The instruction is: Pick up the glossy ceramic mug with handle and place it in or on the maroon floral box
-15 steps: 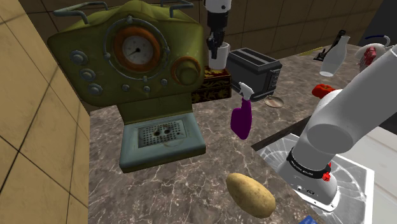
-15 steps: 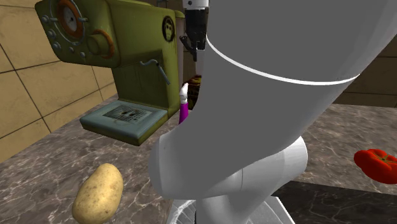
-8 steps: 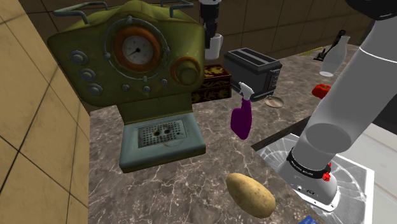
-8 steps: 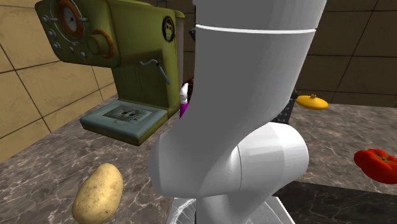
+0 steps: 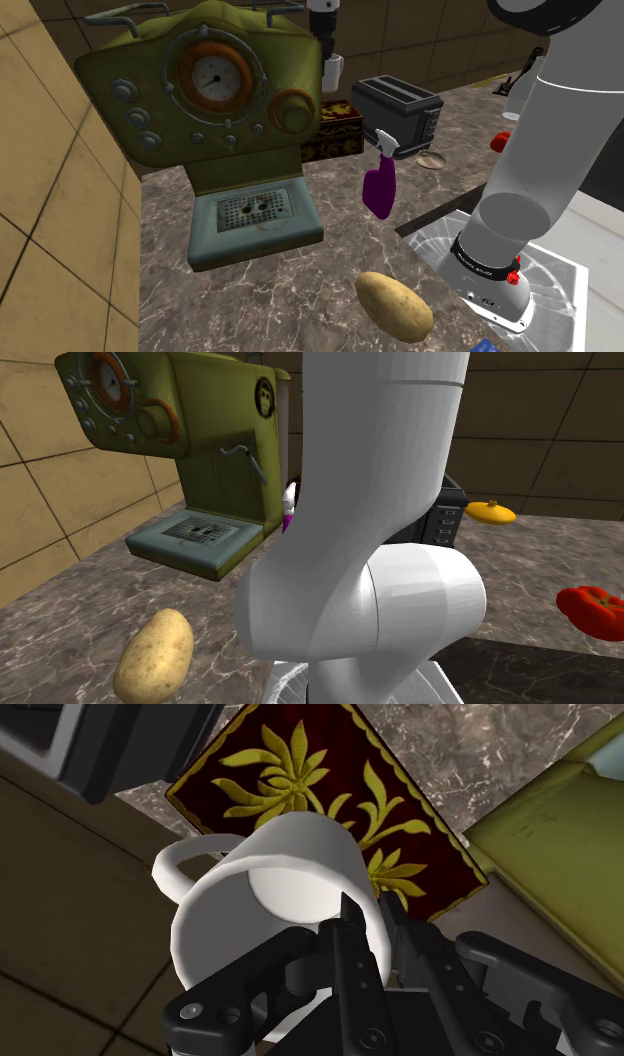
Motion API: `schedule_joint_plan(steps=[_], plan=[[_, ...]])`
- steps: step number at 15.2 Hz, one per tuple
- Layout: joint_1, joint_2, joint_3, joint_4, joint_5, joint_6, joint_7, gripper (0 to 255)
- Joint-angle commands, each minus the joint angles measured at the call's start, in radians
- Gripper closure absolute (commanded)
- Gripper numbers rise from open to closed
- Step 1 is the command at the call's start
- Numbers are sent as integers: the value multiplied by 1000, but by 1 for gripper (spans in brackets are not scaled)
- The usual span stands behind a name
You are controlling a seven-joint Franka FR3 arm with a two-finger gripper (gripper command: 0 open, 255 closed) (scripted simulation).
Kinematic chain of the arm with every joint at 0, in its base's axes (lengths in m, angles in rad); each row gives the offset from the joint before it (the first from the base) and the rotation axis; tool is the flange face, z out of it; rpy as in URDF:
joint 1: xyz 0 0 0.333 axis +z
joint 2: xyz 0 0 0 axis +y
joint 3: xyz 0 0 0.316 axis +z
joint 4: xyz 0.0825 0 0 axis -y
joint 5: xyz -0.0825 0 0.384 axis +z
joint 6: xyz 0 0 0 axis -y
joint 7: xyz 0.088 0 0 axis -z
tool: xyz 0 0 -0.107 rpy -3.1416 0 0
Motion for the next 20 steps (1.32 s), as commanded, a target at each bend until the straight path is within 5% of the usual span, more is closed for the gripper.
schedule_joint_plan(steps=[1,13,20], plan=[[0,-1,0,-27,0,26,0,255],[0,3,0,-182,-1,186,3,255],[0,3,0,-182,-1,186,3,255]])
